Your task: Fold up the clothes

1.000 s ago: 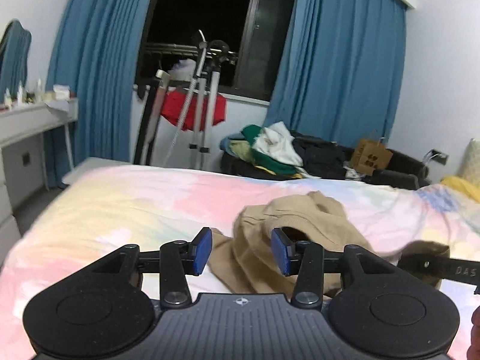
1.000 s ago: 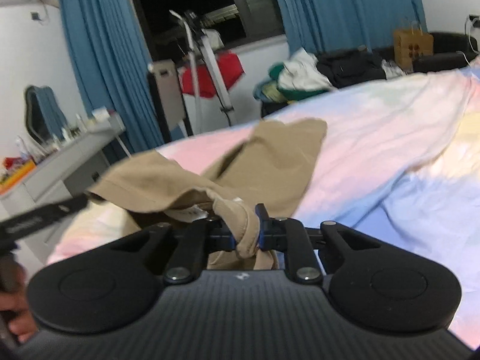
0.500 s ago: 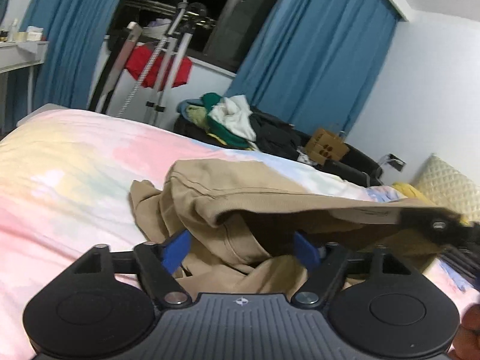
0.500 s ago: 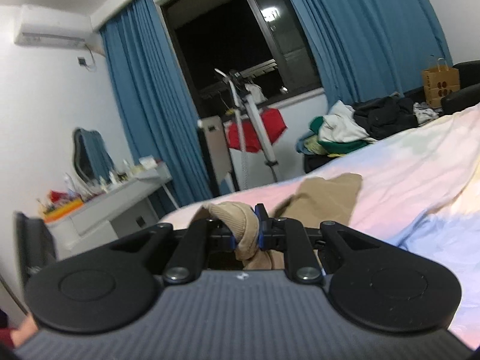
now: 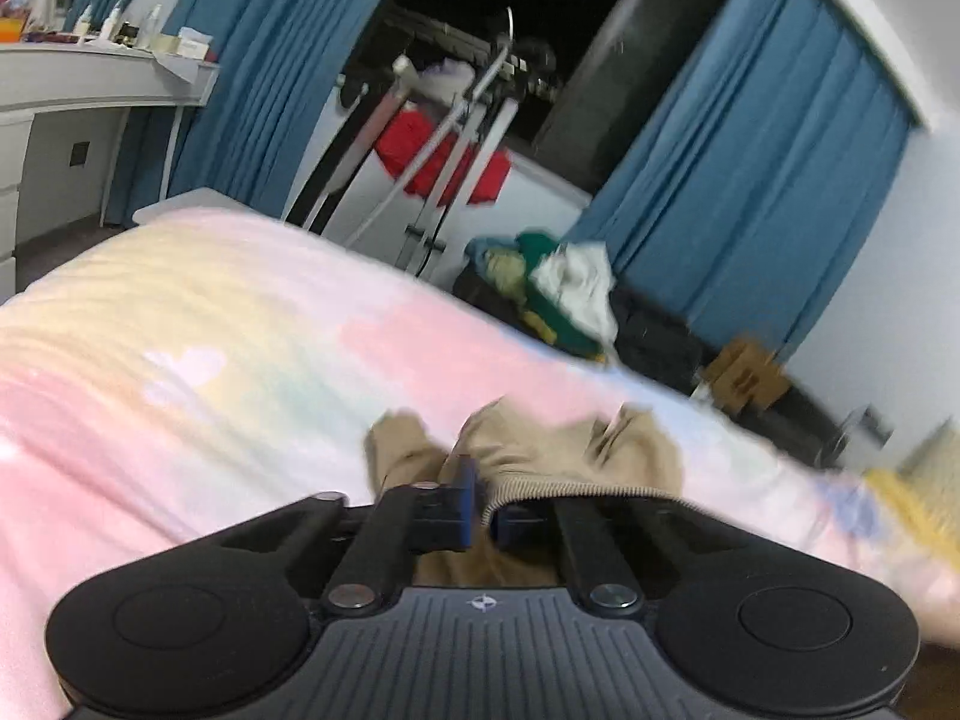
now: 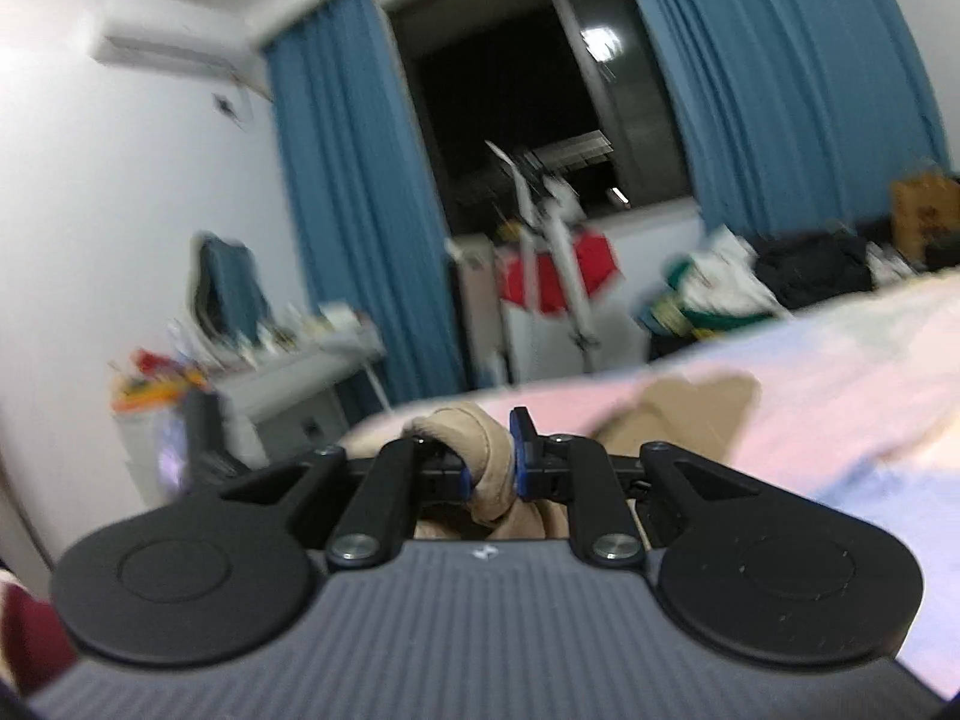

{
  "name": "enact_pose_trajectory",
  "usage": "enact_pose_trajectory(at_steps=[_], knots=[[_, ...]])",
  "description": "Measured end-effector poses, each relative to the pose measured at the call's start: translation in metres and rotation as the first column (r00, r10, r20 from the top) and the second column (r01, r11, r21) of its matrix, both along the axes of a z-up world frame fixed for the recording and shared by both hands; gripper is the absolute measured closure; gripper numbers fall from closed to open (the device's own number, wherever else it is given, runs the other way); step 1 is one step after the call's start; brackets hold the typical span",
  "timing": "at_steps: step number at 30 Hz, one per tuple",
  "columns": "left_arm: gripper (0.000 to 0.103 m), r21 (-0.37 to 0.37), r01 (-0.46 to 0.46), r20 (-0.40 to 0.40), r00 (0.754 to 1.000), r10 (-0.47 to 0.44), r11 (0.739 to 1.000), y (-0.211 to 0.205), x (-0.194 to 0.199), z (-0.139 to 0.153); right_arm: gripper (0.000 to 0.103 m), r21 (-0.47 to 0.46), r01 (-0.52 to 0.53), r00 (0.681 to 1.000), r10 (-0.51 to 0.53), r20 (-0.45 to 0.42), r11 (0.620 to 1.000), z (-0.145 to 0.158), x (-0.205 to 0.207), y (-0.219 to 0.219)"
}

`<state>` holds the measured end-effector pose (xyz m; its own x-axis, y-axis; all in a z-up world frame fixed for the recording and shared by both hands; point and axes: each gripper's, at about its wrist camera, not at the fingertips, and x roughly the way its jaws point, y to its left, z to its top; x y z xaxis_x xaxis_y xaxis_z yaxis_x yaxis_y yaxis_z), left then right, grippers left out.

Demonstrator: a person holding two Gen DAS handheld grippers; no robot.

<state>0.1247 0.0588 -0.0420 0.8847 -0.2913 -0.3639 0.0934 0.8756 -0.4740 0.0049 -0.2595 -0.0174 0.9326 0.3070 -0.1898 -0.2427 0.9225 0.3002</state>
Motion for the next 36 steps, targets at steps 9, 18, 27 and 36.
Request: enact_pose_trajectory(at_steps=[9, 18, 27, 36], knots=[[0.1, 0.028, 0.124, 0.3, 0.945, -0.127, 0.992, -0.003, -0.056, 0.07, 0.076, 0.092, 0.126, 0.946, -0.091, -0.311, 0.988, -0.038, -0.013, -0.006], [0.1, 0.018, 0.19, 0.323, 0.928, -0.186, 0.982, -0.003, -0.101, 0.086, 0.043, 0.177, 0.168, 0.9, -0.077, -0.429, 0.97, -0.044, -0.056, -0.001], [0.1, 0.022, 0.157, 0.325, 0.933, -0.155, 0.987, 0.004, -0.127, 0.092, 0.032, 0.105, 0.208, 0.913, -0.155, -0.377, 0.972, -0.02, -0.072, 0.043], [0.099, 0.038, 0.087, 0.325, 0.941, -0.095, 0.995, 0.001, -0.141, 0.092, 0.033, 0.12, 0.559, 0.805, -0.503, -0.314, 0.82, -0.04, -0.054, 0.051]])
